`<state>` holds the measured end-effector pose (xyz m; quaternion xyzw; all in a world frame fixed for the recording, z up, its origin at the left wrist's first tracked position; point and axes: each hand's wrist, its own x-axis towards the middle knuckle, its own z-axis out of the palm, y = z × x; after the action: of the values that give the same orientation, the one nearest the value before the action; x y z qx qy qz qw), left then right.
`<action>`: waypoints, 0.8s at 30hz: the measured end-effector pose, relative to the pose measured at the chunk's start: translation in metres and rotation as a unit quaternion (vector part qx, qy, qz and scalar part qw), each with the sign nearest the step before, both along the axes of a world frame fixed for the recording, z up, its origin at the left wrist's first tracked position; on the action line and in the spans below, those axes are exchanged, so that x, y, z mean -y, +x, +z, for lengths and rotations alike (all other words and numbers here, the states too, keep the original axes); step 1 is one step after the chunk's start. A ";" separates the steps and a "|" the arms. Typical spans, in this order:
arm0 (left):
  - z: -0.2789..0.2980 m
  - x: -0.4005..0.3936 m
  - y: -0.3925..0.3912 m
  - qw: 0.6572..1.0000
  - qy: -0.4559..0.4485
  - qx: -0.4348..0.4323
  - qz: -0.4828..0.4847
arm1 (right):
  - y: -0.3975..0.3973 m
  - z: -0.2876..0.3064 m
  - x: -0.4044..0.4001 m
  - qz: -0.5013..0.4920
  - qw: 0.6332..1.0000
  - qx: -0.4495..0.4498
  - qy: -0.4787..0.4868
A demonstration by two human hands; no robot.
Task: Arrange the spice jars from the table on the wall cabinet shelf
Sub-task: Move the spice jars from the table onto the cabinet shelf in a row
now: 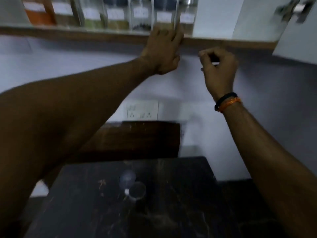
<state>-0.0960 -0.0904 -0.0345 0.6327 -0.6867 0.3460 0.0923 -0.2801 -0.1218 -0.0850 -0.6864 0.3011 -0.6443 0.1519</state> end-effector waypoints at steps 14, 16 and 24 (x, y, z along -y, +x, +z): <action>-0.332 -0.164 0.021 0.870 0.267 -0.413 0.025 | 0.045 -0.300 -0.114 0.111 0.875 -0.298 0.366; -0.379 -0.200 0.022 0.830 0.287 -0.474 0.062 | 0.052 -0.327 -0.132 0.128 0.846 -0.335 0.395; -0.460 -0.267 0.006 0.702 0.286 -0.640 0.125 | 0.087 -0.389 -0.183 0.070 0.809 -0.390 0.435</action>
<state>-0.0898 0.1761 -0.4942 0.7776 -0.4429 -0.3470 0.2807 -0.1926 0.0612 -0.4742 -0.7612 0.5350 -0.1122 0.3490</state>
